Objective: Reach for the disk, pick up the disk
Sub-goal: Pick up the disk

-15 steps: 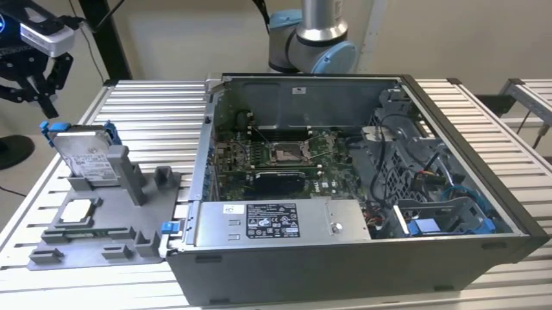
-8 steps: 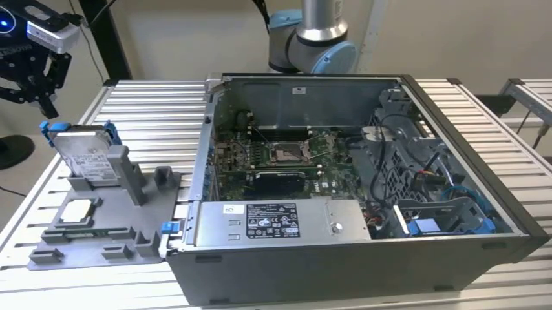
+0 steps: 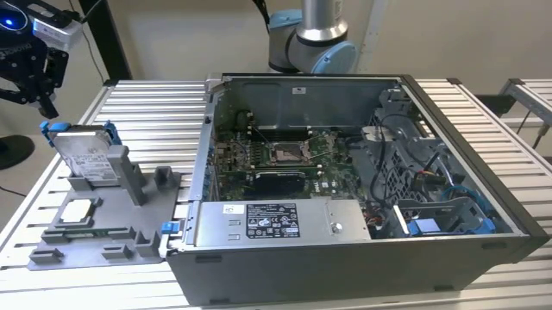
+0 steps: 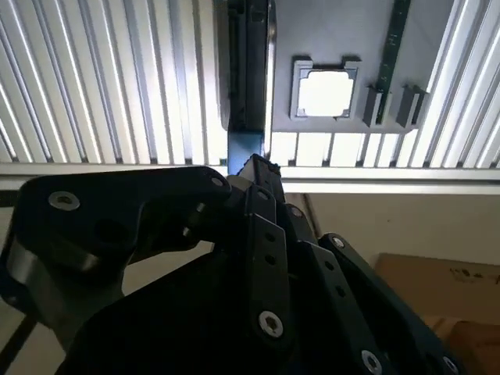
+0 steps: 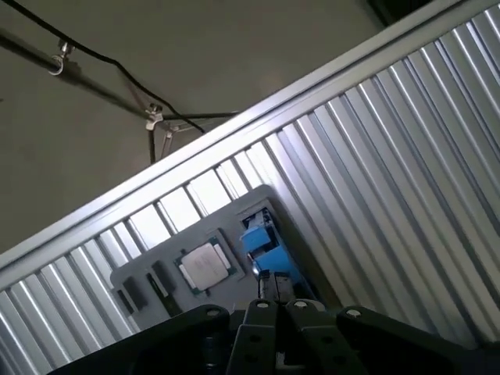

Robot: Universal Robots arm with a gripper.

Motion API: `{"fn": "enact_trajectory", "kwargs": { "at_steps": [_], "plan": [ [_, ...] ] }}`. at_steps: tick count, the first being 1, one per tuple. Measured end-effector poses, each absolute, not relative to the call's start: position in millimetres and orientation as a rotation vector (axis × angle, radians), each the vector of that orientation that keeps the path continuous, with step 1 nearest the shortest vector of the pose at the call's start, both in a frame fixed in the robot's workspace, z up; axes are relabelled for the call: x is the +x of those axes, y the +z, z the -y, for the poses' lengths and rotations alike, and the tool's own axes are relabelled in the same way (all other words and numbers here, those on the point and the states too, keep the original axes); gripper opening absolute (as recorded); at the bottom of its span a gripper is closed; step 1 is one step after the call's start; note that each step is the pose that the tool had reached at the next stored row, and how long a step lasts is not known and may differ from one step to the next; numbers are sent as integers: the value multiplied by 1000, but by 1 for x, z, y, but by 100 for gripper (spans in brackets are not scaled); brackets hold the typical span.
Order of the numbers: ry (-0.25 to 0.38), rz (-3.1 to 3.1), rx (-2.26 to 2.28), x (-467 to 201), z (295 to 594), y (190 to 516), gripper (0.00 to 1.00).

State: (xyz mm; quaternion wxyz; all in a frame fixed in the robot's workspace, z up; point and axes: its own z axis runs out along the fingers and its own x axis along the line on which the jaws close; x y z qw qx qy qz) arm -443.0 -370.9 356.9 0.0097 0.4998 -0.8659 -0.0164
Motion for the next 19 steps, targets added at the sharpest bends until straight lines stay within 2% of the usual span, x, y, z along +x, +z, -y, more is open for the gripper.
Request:
{"fn": "enact_trajectory", "kwargs": {
  "at_steps": [19],
  "plan": [
    [-53, 2404, 1988, -443, 371, 357, 0]
  ]
}}
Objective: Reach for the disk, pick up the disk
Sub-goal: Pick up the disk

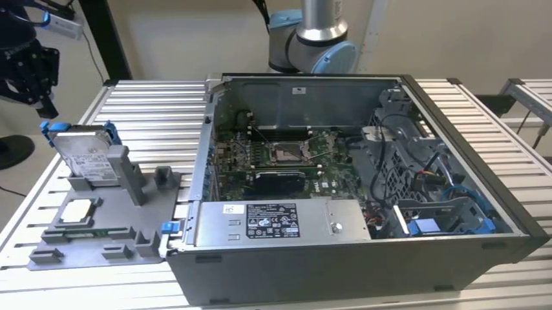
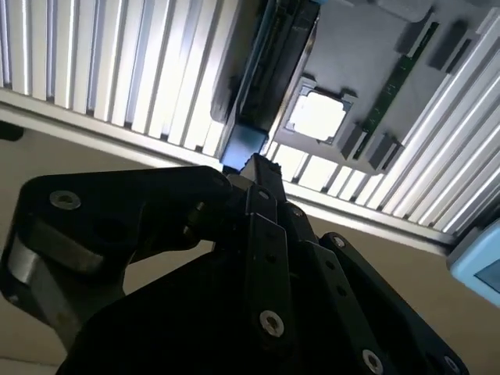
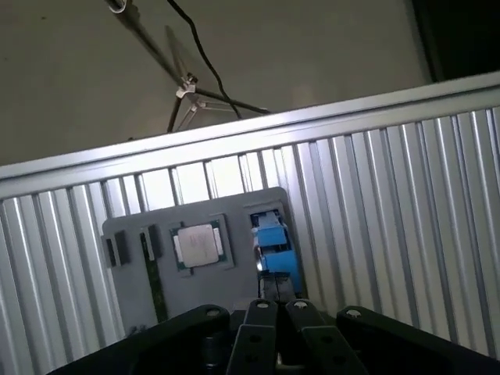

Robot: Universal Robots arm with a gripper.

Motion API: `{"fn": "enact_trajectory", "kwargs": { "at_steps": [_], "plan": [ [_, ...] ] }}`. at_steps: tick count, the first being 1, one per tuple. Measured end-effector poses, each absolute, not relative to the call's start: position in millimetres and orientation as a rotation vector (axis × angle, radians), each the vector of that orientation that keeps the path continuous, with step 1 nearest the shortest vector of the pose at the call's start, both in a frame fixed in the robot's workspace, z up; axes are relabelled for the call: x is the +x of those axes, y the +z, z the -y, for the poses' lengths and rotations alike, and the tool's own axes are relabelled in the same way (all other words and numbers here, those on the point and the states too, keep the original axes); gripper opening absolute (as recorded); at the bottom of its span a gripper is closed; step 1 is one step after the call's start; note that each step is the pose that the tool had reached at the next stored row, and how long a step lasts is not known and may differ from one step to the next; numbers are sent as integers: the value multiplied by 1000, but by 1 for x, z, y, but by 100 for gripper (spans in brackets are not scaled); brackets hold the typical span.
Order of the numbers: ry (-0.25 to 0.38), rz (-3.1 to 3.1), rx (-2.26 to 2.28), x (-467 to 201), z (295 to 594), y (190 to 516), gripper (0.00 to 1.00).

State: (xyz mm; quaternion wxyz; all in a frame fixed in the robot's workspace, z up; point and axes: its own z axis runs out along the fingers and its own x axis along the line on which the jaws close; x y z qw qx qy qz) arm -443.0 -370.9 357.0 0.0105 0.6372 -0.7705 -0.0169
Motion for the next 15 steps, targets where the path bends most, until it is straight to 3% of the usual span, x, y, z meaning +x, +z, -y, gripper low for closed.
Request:
{"fn": "enact_trajectory", "kwargs": {
  "at_steps": [7, 15],
  "plan": [
    [-122, 2375, 2076, -443, 371, 357, 0],
    [-124, 2369, 2084, -443, 371, 357, 0]
  ]
}}
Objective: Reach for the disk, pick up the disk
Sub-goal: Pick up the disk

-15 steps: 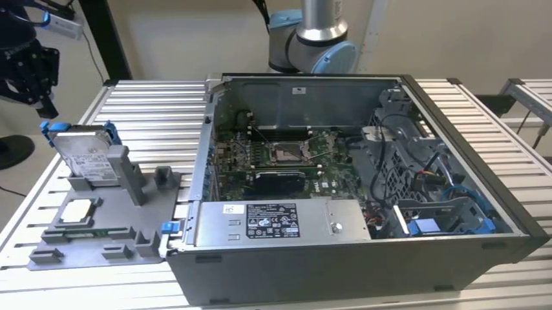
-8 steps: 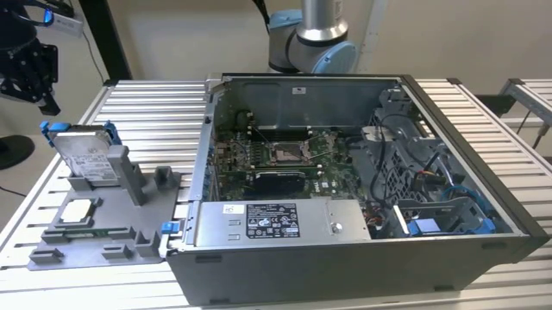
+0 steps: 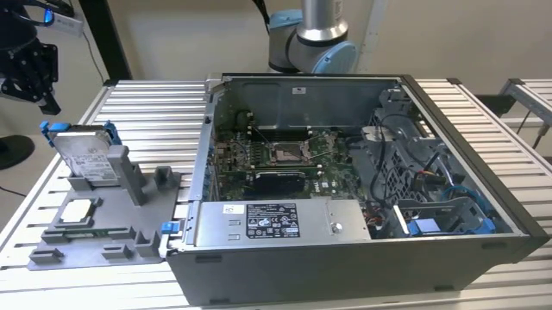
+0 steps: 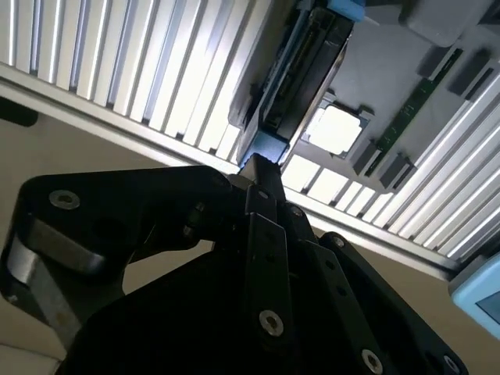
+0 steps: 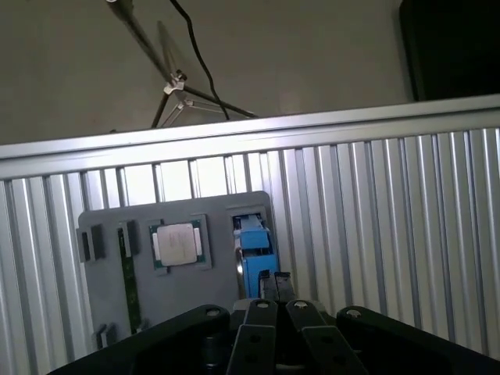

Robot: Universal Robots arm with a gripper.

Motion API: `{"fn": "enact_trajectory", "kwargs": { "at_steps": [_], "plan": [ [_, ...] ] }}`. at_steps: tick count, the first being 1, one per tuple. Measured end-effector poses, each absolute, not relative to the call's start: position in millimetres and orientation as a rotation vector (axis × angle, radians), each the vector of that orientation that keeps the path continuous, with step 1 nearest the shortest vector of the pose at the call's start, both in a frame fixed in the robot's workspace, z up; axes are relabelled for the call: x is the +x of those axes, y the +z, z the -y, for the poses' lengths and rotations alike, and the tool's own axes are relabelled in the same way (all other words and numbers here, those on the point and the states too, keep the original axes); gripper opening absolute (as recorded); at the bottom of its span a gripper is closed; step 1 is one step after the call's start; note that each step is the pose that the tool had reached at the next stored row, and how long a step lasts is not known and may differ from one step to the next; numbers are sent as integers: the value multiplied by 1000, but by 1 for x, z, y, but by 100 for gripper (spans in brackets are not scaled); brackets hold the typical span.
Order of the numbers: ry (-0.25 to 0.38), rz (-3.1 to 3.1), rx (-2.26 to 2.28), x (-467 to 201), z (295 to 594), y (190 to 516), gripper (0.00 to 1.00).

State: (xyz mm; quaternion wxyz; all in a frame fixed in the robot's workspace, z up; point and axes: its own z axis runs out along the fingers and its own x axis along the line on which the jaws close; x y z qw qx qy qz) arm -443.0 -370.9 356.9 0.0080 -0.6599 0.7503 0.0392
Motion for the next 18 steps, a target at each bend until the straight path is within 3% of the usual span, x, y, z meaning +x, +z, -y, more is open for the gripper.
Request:
{"fn": "enact_trajectory", "kwargs": {
  "at_steps": [18],
  "plan": [
    [123, -2334, -2076, -443, 371, 357, 0]
  ]
}}
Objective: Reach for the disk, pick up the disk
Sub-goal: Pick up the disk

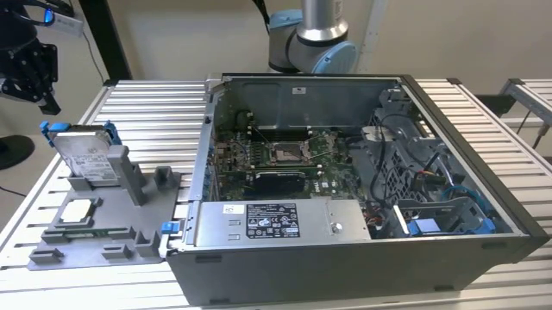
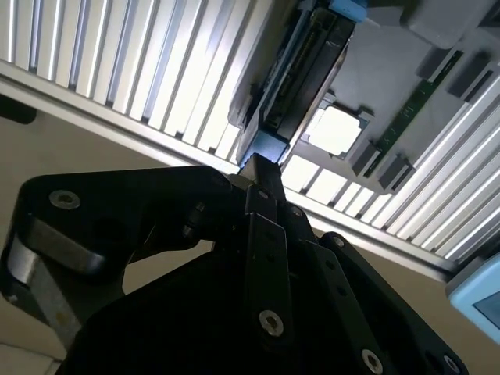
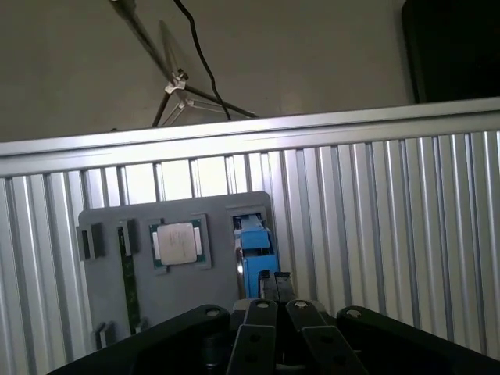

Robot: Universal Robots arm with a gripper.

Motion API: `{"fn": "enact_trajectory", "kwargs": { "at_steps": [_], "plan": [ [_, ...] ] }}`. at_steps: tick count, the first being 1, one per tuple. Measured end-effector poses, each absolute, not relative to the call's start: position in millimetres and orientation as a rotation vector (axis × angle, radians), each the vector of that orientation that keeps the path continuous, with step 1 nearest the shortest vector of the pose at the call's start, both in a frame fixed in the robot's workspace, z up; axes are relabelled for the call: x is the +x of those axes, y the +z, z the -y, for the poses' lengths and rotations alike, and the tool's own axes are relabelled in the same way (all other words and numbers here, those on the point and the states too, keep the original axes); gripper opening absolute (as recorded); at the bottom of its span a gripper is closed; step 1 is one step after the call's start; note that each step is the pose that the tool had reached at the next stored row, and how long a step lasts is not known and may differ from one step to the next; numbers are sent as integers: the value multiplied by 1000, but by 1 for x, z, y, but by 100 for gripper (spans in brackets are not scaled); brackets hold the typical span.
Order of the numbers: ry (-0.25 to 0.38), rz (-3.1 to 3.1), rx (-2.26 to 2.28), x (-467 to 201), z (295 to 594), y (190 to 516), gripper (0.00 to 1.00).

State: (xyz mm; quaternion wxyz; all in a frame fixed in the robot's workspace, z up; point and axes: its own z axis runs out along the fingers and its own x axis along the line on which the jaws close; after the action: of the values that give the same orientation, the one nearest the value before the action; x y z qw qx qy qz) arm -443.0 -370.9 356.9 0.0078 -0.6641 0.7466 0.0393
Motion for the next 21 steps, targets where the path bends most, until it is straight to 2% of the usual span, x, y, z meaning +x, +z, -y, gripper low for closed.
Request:
{"fn": "enact_trajectory", "kwargs": {
  "at_steps": [2, 3, 21],
  "plan": [
    [123, -2333, -2078, -443, 371, 357, 0],
    [123, -2332, -2078, -443, 371, 357, 100],
    [119, -2315, -2094, -443, 371, 356, 100]
  ]
}}
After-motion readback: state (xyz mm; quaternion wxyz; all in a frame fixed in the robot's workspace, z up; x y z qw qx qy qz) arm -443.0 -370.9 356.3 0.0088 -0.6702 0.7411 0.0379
